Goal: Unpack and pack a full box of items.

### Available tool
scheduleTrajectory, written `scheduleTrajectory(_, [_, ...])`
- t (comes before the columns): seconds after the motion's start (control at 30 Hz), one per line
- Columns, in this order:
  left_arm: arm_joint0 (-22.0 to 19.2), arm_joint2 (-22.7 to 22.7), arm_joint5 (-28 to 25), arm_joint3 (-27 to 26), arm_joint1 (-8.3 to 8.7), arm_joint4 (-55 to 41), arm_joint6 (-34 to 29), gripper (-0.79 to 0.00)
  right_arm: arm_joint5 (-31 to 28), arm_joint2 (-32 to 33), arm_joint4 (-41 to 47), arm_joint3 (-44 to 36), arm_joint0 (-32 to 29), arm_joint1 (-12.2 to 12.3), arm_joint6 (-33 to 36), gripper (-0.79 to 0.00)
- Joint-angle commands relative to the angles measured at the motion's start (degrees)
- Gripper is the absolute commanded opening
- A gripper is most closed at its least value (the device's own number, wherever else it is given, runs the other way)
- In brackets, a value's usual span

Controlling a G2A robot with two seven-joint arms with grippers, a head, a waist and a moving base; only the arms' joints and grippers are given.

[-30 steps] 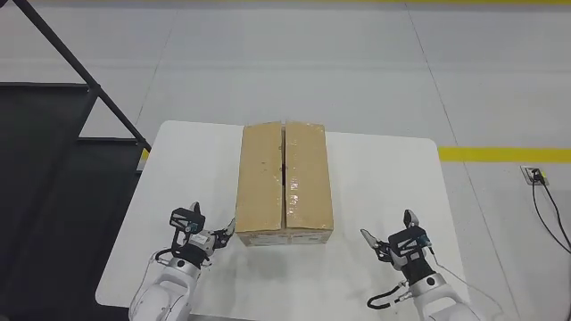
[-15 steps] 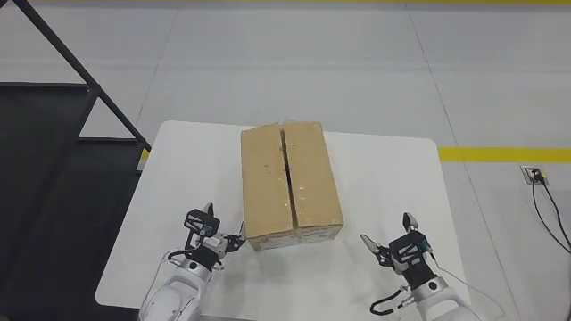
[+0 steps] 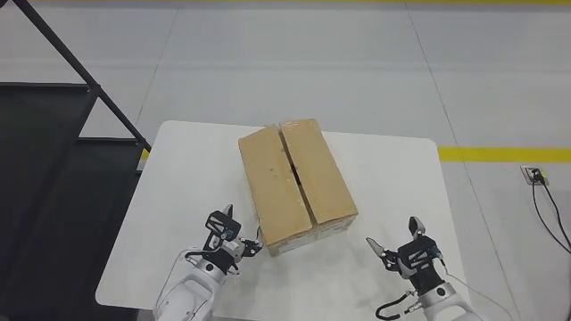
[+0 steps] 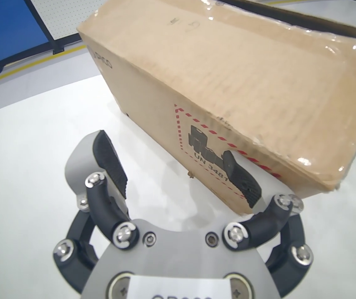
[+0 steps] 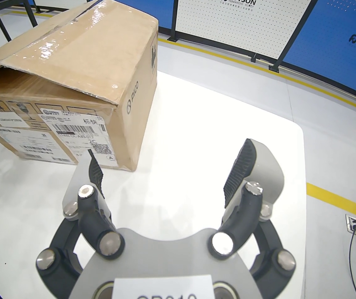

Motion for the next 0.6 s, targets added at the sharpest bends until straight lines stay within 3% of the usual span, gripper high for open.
scheduleTrajectory(0.0, [-0.1, 0.5, -0.6, -0.1, -0.04, 0.5, -0.1, 0.000, -0.1, 0.2, 0.1, 0.2, 0.0, 0.0, -0.2, 0.000])
scheduleTrajectory(0.27, [-0.7, 2.4, -4.6, -0.4, -0.04, 3.8, -1.2, 0.000, -0.3, 1.0, 1.3, 0.7, -0.1, -0.1, -0.6, 0.000])
scheduleTrajectory(0.57, [0.9, 1.2, -8.4, -0.9, 0.54, 5.7, 0.5, 0.000, -0.3, 1.8, 2.0, 1.1, -0.4, -0.1, -0.6, 0.000])
